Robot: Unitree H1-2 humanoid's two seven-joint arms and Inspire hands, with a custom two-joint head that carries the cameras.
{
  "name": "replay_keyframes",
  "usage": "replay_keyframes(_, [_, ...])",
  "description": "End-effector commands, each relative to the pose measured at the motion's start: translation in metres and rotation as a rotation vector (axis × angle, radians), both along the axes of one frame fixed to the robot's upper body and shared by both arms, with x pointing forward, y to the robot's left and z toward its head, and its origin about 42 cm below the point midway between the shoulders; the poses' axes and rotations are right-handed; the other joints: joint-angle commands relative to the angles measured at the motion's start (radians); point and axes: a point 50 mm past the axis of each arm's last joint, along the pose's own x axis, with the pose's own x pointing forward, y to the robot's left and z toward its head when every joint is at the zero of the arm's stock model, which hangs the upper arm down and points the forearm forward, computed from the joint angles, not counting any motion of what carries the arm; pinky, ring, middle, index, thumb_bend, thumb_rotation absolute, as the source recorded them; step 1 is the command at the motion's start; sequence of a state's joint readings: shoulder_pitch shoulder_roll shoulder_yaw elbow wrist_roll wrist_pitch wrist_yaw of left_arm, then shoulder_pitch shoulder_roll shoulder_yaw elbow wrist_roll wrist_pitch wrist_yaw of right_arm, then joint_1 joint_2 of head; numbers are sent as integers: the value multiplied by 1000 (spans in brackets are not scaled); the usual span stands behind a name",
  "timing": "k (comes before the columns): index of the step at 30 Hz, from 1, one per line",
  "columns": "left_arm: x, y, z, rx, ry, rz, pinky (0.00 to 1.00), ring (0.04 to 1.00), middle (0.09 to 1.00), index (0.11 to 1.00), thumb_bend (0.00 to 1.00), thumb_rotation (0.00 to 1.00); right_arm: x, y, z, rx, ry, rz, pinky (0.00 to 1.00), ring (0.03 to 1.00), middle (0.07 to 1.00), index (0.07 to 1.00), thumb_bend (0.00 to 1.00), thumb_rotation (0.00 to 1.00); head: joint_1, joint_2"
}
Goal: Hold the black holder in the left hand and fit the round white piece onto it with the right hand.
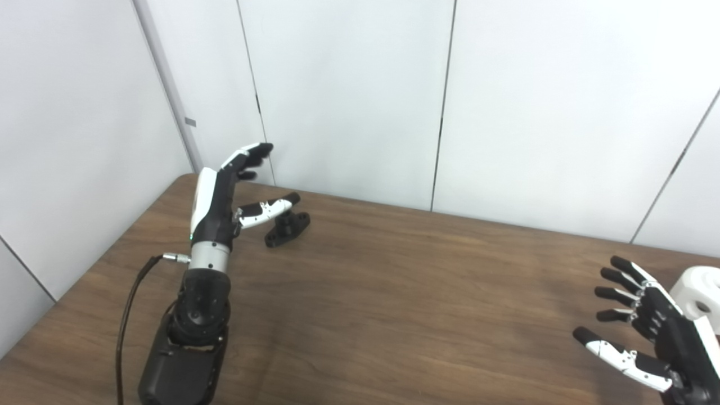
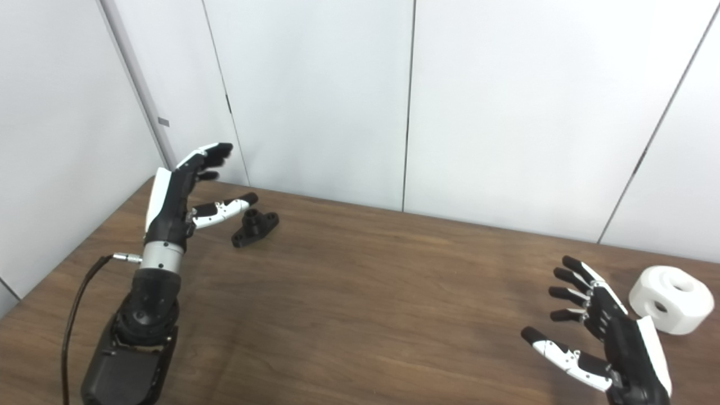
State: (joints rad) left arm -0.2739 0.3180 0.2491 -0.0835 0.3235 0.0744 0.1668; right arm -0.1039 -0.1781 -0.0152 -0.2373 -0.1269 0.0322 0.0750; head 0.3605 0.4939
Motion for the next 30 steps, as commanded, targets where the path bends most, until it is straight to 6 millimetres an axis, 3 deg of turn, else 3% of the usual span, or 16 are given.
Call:
replay_keyframes(1, [9, 4, 18, 54, -45, 37, 851, 907, 873, 798, 801, 133, 3, 1, 18, 6, -73, -1, 585, 750, 827, 856, 465, 65, 0, 2])
replay_keyframes(4, [13, 8, 14, 110, 55, 76, 898, 957, 918, 825, 878, 279, 1, 1, 20, -1, -76, -5, 577, 745, 822, 853, 461, 40, -2, 2])
replay_keyframes(8, [17, 9, 6, 139, 126, 91, 952, 998, 986, 843, 983, 312, 1, 0, 21, 0, -74, -6, 569, 740, 819, 852, 457, 65, -3, 4])
replay_keyframes(12, [24, 11, -5, 226, 199, 130, 937, 1000, 1000, 848, 1000, 380, 0, -2, 22, -1, -73, -8, 553, 739, 820, 848, 463, 90, -6, 9])
replay_keyframes(17, [30, 10, -21, 242, 261, 162, 996, 1000, 1000, 851, 1000, 380, -1, -2, 25, 0, -70, -12, 561, 736, 818, 849, 464, 77, -7, 14])
replay_keyframes(30, [40, 16, -50, 310, 351, 284, 1000, 1000, 1000, 850, 1000, 408, -4, -5, 29, -7, -70, -13, 554, 725, 828, 846, 457, 27, -12, 22])
